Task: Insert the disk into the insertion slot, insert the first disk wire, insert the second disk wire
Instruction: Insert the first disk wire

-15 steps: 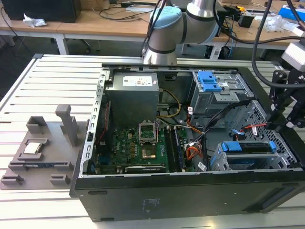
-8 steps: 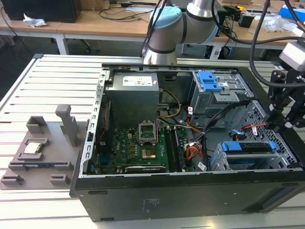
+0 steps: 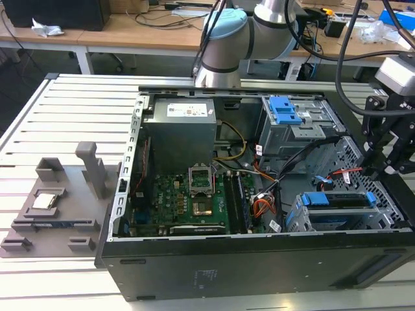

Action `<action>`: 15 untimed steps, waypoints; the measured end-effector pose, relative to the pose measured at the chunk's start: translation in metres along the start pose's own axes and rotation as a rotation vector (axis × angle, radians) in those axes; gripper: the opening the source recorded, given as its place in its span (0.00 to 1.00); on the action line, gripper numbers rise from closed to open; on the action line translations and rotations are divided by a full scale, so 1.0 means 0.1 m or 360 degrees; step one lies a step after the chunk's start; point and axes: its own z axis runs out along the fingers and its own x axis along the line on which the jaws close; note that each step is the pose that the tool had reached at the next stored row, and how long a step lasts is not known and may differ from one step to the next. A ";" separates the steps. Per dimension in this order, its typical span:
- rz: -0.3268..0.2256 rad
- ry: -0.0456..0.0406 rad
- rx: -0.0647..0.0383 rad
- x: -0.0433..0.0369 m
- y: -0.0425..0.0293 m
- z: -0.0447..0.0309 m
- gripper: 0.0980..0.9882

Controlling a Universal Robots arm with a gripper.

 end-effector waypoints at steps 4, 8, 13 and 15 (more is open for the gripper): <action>0.0000 0.0001 0.0000 0.000 0.000 0.000 0.13; 0.0001 0.0002 0.0000 0.000 0.000 0.000 0.07; 0.0001 0.0002 -0.0001 0.000 0.002 -0.035 0.07; 0.0001 0.0002 0.0000 0.002 0.006 -0.093 0.07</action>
